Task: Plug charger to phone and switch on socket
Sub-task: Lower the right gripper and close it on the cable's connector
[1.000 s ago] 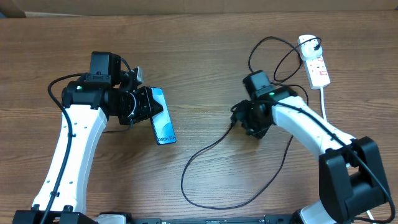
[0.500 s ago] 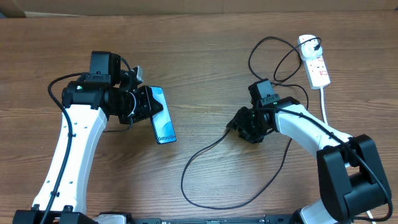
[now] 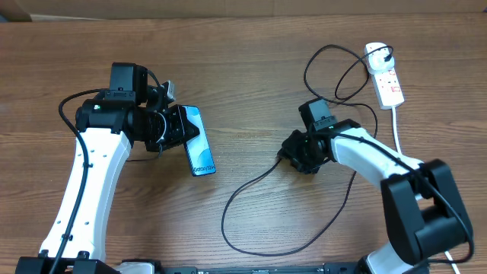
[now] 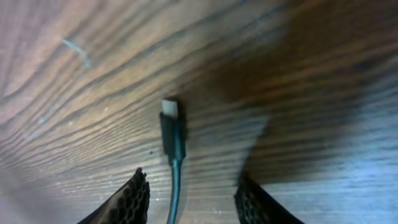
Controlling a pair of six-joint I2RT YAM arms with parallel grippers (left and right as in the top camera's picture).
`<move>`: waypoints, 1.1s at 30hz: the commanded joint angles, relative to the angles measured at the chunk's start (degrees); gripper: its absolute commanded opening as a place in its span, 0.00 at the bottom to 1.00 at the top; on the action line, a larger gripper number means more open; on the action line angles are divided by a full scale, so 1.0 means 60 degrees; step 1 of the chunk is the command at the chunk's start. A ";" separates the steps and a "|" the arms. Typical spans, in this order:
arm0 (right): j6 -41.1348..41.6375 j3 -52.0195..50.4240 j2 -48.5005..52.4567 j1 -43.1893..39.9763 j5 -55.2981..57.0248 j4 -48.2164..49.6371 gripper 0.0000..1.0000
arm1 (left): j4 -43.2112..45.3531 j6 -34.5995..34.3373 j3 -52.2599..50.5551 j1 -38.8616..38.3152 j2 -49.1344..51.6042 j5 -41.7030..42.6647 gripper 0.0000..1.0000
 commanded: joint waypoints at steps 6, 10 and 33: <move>0.0131 -0.0051 0.0412 0.0135 0.0153 0.0270 0.43 | 0.0047 0.0153 0.0051 -0.0033 -0.0087 0.0229 0.04; 0.0219 -0.0051 0.0412 0.0135 0.0448 0.0229 0.34 | 0.0055 0.0149 0.0051 -0.0033 -0.0087 0.0233 0.04; 0.0270 -0.0051 0.0707 0.0135 0.0721 0.0623 0.24 | 0.0087 0.0146 0.0051 -0.0033 -0.0087 0.0237 0.04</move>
